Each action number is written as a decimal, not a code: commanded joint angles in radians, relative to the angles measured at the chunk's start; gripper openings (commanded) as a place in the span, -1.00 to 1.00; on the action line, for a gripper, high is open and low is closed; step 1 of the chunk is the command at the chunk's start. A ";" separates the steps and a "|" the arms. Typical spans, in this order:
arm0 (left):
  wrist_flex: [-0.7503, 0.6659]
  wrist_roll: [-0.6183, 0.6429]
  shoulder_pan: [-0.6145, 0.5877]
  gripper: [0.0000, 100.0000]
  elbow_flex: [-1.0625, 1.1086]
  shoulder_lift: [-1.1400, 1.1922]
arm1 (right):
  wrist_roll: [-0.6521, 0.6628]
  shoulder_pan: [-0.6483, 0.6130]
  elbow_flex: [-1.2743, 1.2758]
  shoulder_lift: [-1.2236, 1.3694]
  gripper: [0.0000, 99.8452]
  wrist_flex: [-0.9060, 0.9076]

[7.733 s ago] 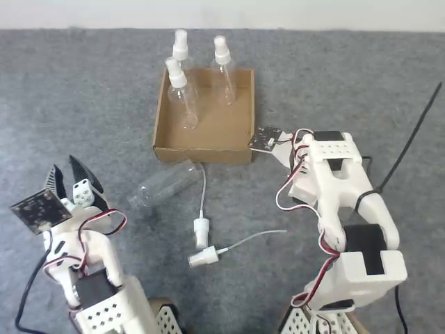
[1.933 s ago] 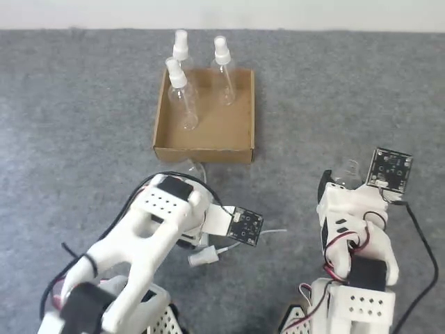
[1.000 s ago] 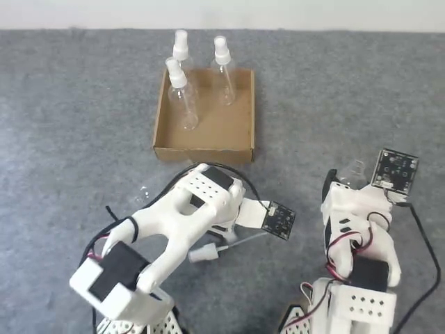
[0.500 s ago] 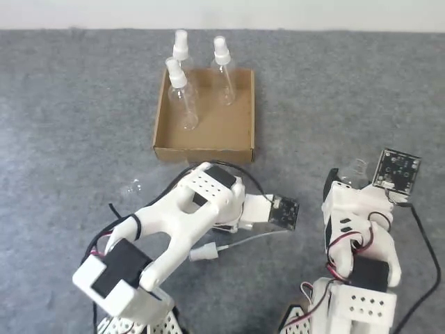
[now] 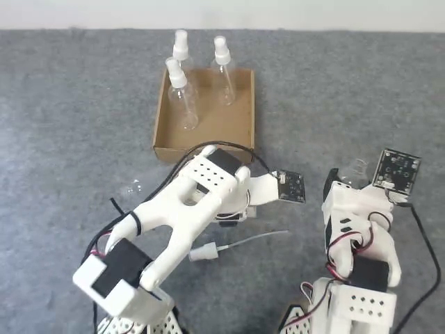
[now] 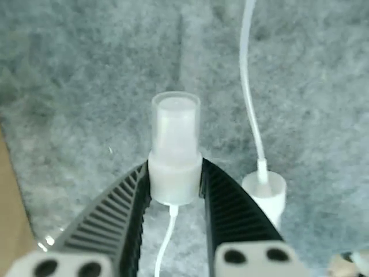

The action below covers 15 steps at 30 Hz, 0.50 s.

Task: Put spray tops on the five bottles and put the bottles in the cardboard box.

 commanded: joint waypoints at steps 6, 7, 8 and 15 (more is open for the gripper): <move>0.117 0.121 0.000 -0.92 -0.053 -0.043 | -0.006 0.013 -0.003 -0.031 -0.96 -0.022; 0.127 0.130 0.000 -0.92 -0.051 -0.064 | -0.006 0.013 -0.003 -0.031 -0.96 -0.022; 0.141 0.140 0.000 -0.92 -0.051 -0.087 | -0.006 0.013 -0.003 -0.031 -0.96 -0.022; 0.252 0.153 -0.009 -0.92 -0.047 -0.301 | -0.008 0.013 -0.003 -0.031 -0.96 -0.019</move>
